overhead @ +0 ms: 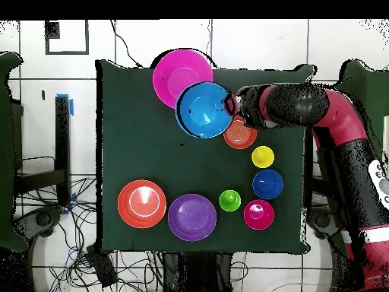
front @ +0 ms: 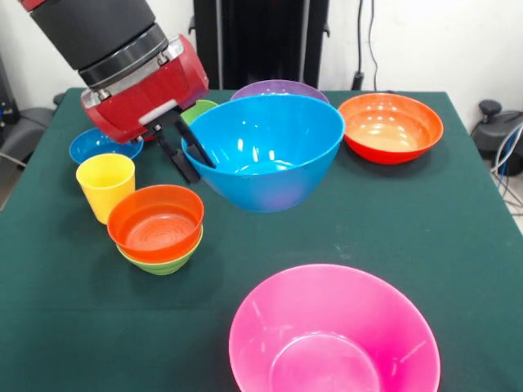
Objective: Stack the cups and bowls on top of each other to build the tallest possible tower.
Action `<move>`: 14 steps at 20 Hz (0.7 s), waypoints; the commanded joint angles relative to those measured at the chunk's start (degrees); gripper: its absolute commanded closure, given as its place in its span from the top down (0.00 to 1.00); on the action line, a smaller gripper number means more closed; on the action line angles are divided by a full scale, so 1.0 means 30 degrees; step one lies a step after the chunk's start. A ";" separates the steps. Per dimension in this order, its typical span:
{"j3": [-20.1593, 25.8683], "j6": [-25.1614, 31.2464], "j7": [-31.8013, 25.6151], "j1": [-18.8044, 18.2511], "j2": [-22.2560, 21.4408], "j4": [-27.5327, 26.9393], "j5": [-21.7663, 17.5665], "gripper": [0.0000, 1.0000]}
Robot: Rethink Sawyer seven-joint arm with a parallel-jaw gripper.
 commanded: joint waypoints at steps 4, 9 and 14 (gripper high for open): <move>-0.1092 0.1483 -0.8941 0.0226 0.1378 -0.1842 -0.1745 0.00; -0.1060 0.2814 -0.9985 0.0078 0.1334 -0.2429 -0.1252 0.00; -0.1482 0.3827 -1.1310 0.0174 0.1335 -0.3517 -0.1350 0.00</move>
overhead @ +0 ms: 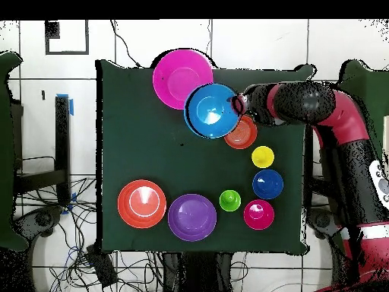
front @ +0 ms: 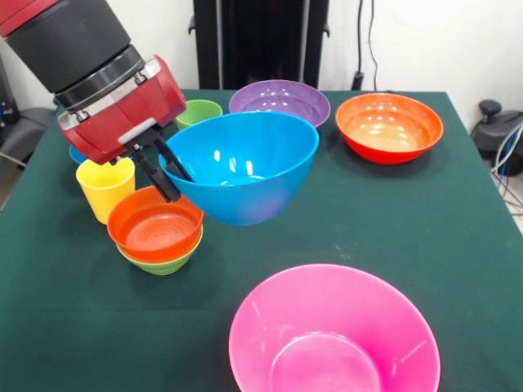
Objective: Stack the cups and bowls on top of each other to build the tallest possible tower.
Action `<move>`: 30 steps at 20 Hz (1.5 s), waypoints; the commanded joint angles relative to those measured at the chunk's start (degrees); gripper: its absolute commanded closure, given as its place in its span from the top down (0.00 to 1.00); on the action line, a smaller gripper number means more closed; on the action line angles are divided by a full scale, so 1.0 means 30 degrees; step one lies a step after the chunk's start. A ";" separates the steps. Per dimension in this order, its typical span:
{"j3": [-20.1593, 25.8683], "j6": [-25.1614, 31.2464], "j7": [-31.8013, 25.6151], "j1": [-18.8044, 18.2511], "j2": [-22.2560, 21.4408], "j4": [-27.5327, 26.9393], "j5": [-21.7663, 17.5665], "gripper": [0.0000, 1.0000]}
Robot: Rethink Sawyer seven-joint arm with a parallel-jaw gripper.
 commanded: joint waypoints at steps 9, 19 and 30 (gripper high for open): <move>-0.1594 0.3672 -0.9204 0.0199 0.0405 -0.2626 -0.1133 0.00; -0.1877 0.3443 -0.9654 0.0227 0.0647 -0.3071 -0.1391 0.00; -0.2209 0.1094 -0.9216 -0.0069 0.1147 -0.2158 -0.2576 0.00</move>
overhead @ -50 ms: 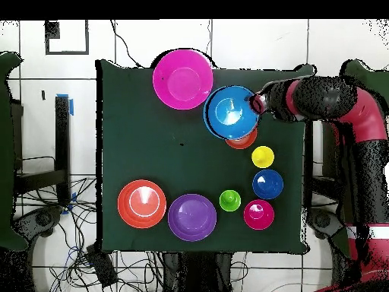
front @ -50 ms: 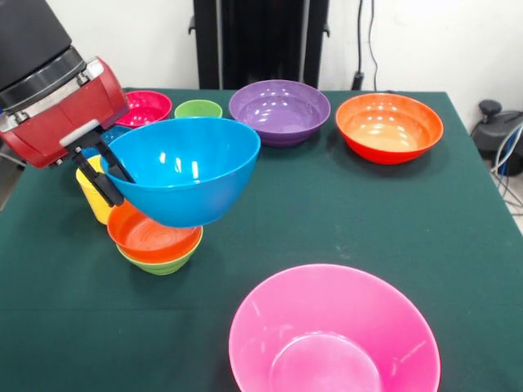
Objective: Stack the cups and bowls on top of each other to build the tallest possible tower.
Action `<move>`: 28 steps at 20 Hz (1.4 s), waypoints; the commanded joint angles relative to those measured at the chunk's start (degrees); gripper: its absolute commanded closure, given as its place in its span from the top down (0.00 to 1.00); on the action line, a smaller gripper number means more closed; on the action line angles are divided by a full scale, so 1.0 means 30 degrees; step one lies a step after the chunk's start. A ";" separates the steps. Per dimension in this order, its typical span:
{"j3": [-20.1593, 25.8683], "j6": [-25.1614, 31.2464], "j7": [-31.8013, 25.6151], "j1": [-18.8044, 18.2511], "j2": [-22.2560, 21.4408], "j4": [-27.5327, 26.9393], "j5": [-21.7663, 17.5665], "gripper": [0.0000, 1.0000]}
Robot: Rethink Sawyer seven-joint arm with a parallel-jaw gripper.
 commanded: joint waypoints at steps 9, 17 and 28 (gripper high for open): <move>-0.1872 -0.1821 -0.6036 -0.0431 0.1580 0.0657 -0.2435 0.00; -0.1887 -0.2607 -0.6300 -0.1112 0.1711 0.1734 -0.2950 0.00; -0.1922 -0.0857 -0.4773 -0.1134 0.0202 0.3242 -0.2197 0.00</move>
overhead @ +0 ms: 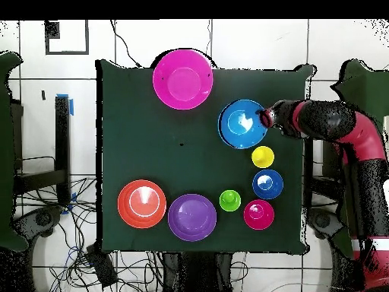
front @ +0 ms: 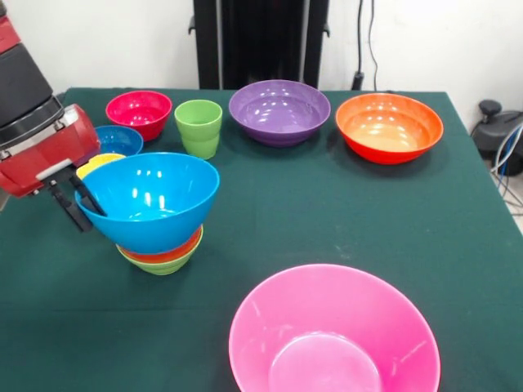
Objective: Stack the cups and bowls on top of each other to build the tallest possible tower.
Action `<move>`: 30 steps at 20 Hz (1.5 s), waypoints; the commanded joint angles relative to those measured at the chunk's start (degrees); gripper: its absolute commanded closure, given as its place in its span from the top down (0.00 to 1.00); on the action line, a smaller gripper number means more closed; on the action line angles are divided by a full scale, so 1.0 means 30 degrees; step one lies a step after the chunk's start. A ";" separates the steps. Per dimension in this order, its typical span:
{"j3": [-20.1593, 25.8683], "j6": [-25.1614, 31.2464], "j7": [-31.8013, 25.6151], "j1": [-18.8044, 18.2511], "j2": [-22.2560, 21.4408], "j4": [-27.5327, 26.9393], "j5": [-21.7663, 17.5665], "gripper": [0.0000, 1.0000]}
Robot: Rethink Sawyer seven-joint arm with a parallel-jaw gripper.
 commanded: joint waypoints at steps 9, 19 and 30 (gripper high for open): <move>-0.1379 0.2937 -0.3347 0.0800 -0.1437 0.3108 0.0883 0.00; -0.2546 0.1852 -0.4238 0.1432 -0.0888 0.1692 -0.0792 0.00; -0.3008 0.1255 -0.4846 0.1564 -0.0738 0.1279 -0.1435 0.00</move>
